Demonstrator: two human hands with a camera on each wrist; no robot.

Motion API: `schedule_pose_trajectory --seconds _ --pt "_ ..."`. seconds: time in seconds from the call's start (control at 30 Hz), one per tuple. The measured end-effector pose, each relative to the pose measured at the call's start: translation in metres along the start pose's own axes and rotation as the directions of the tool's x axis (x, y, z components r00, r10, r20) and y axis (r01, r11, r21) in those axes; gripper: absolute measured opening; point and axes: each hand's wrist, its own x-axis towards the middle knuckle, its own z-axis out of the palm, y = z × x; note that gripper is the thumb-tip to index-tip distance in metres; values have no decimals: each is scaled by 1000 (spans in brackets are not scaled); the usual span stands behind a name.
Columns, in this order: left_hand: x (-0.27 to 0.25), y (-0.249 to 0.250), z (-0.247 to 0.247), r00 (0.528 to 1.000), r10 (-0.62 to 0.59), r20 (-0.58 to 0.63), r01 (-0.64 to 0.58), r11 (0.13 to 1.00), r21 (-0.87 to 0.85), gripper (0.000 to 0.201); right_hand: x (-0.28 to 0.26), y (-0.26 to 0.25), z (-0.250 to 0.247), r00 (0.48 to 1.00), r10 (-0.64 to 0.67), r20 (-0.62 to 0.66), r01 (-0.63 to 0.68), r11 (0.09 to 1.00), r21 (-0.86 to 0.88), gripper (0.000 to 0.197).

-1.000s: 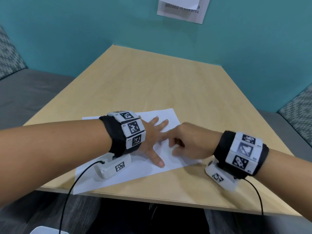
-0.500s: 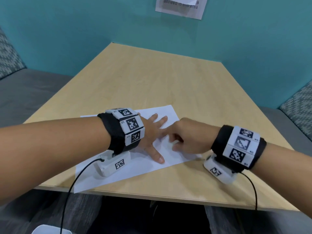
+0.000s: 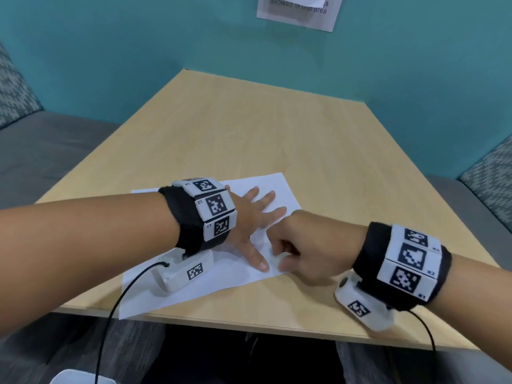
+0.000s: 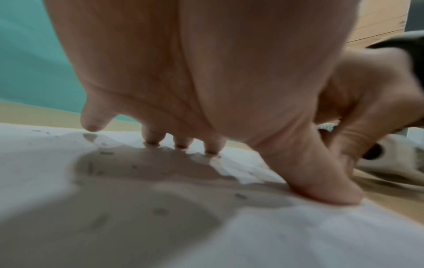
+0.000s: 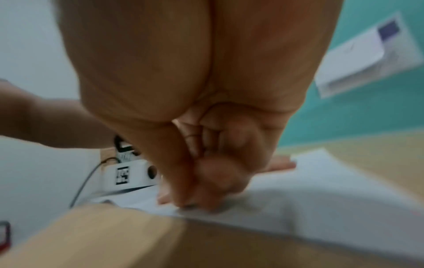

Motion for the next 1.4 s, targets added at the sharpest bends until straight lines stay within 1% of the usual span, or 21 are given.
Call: schedule_pose_trajectory --seconds 0.03,0.1,0.13,0.17,0.2,0.3,0.47,0.53,0.67,0.73,0.83,0.9,0.97,1.0,1.07,1.13,1.17,1.23,1.3,1.37,1.4 --pt "0 0 0 1000 2 -5 -2 1000 6 121 1 1 -1 1000 0 0 0 1000 -8 15" --pt "-1 0 1 1000 0 -11 0 1000 14 122 5 17 -12 995 81 -57 -84 996 -43 23" --pt "-1 1 0 1000 -6 -9 6 1000 18 123 6 24 -17 988 127 -91 -132 990 -48 20" --pt "-1 1 0 1000 -12 -6 12 1000 21 124 6 28 -18 984 142 -111 -148 988 -52 14" --pt "-1 0 0 1000 -15 -2 15 1000 21 124 5 26 -17 986 131 -108 -137 989 -51 12" --pt "0 1 -1 1000 -5 2 5 1000 15 123 1 15 -3 998 49 -37 -49 999 -16 13" --pt "-5 3 -4 1000 -23 10 22 998 62 122 7 42 -18 976 204 -83 -206 978 -18 15" --pt "-1 6 -8 1000 -9 10 9 998 67 121 9 45 -16 978 191 -86 -194 981 -25 13" --pt "6 16 -12 1000 24 -3 -24 1000 -1 111 7 41 -16 975 195 -108 -197 980 -12 11" --pt "8 18 -12 999 35 -9 -35 999 1 108 2 31 -10 987 141 -72 -141 990 10 8" --pt "9 15 -9 999 45 -16 -45 999 -19 105 -3 15 0 999 37 -5 -37 999 37 12" --pt "9 16 -10 999 44 -16 -44 999 -7 106 2 26 -8 996 83 -35 -84 996 -26 9" --pt "9 17 -10 999 36 -16 -36 999 -3 111 5 41 -17 979 179 -94 -182 983 -25 8" --pt "8 17 -10 999 31 -17 -31 1000 -1 112 5 42 -17 977 188 -96 -191 981 -19 7" --pt "7 16 -10 999 38 -16 -38 999 -11 105 4 28 -10 994 101 -35 -102 994 -25 8" --pt "7 16 -11 999 51 -12 -51 998 -21 96 0 15 -2 999 25 23 -25 1000 -5 20" --pt "6 16 -11 999 46 -7 -46 999 -7 96 2 17 -4 999 40 23 -40 999 -17 23" --pt "8 18 -12 1000 26 4 -26 999 32 105 7 30 -15 991 126 -41 -128 990 -52 19" --pt "9 18 -12 1000 12 4 -12 999 44 109 8 39 -18 984 158 -88 -162 986 -41 15" --pt "8 17 -11 1000 23 -6 -23 1000 10 103 6 30 -11 994 98 -41 -100 994 -35 7" --pt "8 16 -11 999 35 -12 -36 999 -16 98 3 24 -6 998 55 -6 -55 998 -14 8"
